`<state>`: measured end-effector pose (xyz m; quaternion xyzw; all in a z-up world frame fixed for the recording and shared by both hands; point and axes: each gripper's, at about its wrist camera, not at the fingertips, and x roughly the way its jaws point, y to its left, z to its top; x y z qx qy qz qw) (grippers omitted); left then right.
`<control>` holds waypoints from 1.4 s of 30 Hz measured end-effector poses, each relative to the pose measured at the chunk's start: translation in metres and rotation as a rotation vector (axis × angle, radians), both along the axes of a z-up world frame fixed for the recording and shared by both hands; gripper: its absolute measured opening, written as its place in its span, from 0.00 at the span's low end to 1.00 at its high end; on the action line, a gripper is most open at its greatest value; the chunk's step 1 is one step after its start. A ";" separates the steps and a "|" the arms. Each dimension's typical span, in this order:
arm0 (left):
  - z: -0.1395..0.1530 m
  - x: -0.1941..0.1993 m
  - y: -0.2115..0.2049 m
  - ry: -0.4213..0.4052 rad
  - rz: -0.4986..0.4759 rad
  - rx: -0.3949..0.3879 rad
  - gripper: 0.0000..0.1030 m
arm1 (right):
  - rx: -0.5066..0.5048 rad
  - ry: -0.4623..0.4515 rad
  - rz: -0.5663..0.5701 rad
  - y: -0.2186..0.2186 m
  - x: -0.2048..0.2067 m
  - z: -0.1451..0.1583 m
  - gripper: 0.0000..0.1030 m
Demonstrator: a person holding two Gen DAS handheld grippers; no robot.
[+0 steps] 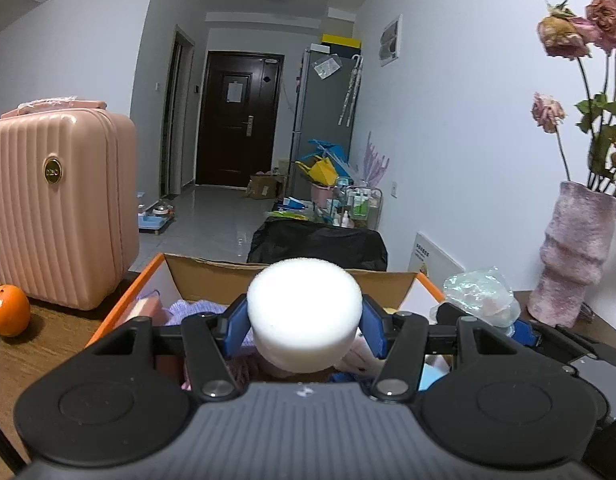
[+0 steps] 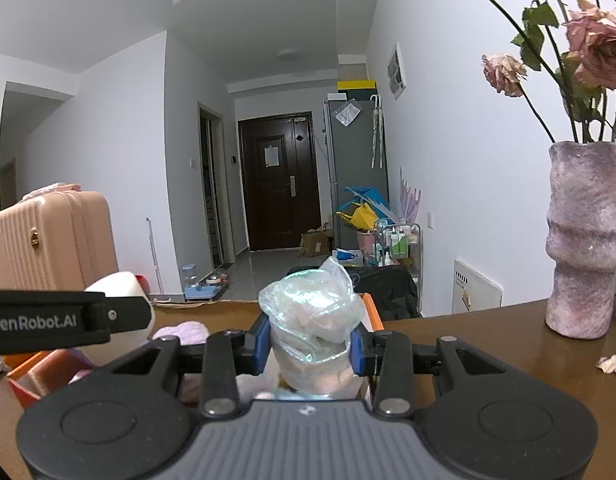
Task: Organize soft objects
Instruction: 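Lift and carry the foam cylinder and plastic bundle with both tools over the box, then open both tools to drop the foam cylinder and plastic bundle into the box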
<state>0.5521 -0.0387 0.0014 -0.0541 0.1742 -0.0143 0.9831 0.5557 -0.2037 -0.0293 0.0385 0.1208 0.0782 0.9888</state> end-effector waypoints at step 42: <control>-0.009 0.032 0.033 0.009 0.223 -0.009 1.00 | -0.036 -0.001 -0.015 0.006 0.032 0.001 1.00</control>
